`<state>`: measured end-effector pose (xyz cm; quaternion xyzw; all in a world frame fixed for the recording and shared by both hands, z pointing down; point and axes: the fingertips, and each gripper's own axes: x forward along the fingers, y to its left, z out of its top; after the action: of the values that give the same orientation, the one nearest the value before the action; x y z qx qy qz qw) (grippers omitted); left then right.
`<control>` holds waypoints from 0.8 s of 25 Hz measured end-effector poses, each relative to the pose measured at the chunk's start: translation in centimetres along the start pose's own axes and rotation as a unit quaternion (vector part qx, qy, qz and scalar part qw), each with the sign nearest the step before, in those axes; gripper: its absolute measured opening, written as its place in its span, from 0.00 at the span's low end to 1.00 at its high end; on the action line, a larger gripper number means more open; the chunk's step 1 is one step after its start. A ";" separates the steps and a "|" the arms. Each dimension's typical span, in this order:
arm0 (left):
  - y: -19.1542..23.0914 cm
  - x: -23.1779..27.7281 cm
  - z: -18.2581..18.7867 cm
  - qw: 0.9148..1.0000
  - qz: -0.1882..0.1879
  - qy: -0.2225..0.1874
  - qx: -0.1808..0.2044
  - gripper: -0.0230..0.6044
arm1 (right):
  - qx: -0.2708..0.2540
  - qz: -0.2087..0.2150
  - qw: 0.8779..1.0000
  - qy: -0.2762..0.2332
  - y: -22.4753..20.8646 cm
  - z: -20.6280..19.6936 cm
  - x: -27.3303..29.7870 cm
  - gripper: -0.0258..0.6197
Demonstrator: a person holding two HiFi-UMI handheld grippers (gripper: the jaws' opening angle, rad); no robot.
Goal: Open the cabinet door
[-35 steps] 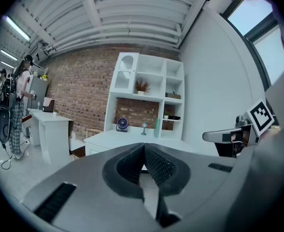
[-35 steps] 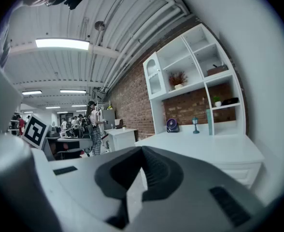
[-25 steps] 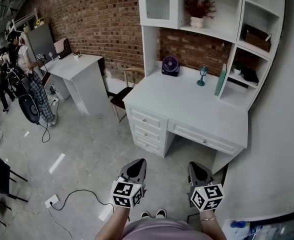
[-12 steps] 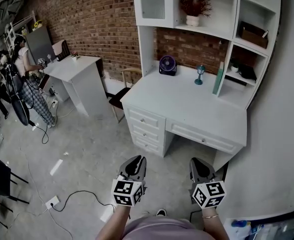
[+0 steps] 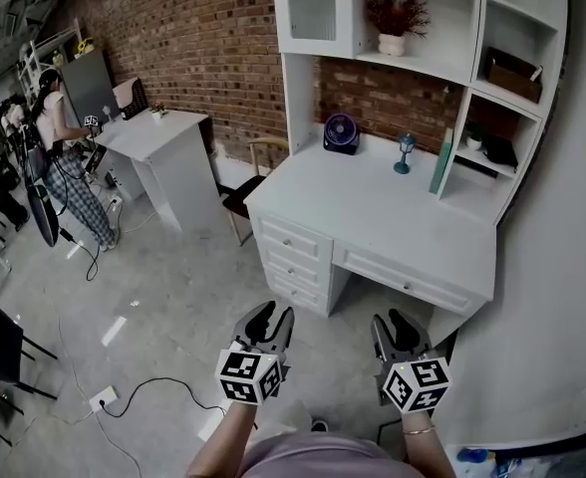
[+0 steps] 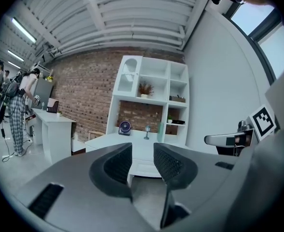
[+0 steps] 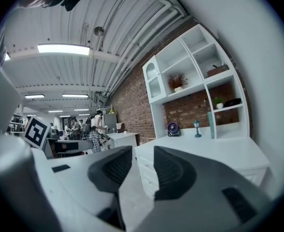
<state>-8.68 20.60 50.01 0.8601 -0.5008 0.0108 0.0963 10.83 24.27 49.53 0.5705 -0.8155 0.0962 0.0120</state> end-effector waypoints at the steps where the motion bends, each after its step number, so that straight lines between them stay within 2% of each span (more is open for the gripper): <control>1: 0.1 0.3 0.0 1.000 -0.001 0.002 0.000 0.24 | 0.002 0.000 1.000 0.001 -0.1 0.0 0.2 0.25; 7: 0.7 3.1 -0.7 1.000 -0.009 0.015 0.002 0.31 | 0.010 0.000 1.000 0.009 -1.4 -0.4 2.7 0.27; 12: 3.3 6.9 -0.2 1.000 -0.007 0.012 -0.009 0.33 | 0.011 -0.003 1.000 0.008 -2.8 0.3 6.4 0.29; 20: 8.2 15.5 1.7 1.000 -0.015 0.016 -0.003 0.34 | 0.010 -0.019 1.000 0.007 -6.1 2.2 14.9 0.29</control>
<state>-8.18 3.06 51.42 0.8670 -0.4861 0.0214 0.1072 11.53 8.00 50.19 0.5851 -0.8036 0.1081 0.0142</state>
